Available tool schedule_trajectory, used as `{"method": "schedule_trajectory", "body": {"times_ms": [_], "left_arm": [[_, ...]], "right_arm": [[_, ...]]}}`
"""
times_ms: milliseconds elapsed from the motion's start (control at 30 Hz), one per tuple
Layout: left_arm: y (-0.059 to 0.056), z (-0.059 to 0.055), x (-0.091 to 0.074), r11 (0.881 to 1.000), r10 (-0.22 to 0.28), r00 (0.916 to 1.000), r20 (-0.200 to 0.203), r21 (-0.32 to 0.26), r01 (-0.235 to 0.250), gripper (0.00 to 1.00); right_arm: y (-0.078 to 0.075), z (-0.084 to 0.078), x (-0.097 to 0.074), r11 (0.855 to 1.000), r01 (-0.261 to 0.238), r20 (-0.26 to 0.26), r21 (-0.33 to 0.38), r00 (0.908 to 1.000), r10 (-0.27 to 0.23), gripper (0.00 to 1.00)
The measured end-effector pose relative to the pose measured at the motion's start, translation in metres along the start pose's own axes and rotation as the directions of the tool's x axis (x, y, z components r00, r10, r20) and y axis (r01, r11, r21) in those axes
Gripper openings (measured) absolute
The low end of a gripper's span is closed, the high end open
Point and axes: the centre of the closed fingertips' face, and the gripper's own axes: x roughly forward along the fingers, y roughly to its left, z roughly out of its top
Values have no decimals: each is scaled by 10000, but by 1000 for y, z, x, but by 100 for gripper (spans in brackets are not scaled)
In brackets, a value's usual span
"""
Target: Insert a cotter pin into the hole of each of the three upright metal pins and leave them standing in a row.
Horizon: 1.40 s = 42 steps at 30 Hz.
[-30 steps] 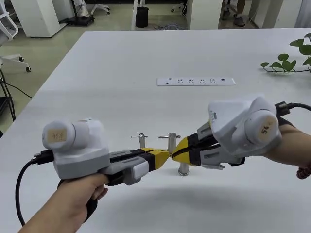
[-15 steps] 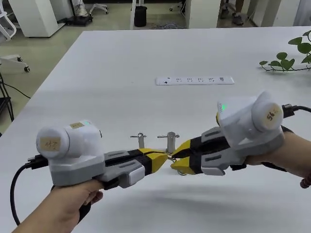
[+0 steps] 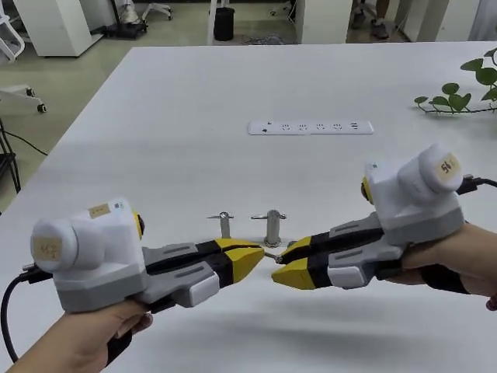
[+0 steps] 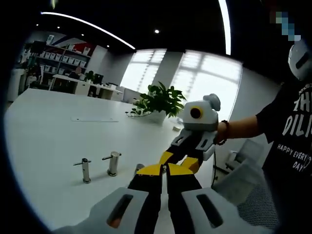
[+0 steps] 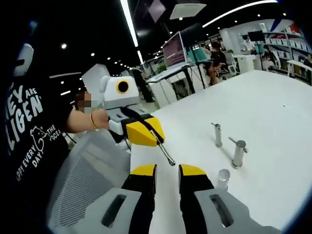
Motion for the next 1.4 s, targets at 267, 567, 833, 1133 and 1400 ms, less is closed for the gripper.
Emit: {"method": "schedule_trajectory", "body": {"times_ms": [267,567,833,1133,1400], "left_arm": [[-11,-1,-1,9978,-512,9985,211,-412,520,0],[-13,0,-4,9923,-621,9972,424,-1051,662,0],[-13,-8,-3,9930,-542,9985,81,-1046,548,0],[-9,-15,-1,9966,-355,9991,-213,-755,338,2],[-3,-14,0,9979,-133,9995,-273,-635,115,5]], "right_arm": [[7,4,0,9989,-321,275,335,9991,312,9],[10,9,0,9995,-322,302,55,9990,321,2],[11,3,-2,9910,-223,-355,-1318,9992,178,0],[14,-7,0,9766,-345,-898,-2121,9958,157,0],[6,-8,-6,9659,-199,-1119,-2583,9937,-95,0]]}}
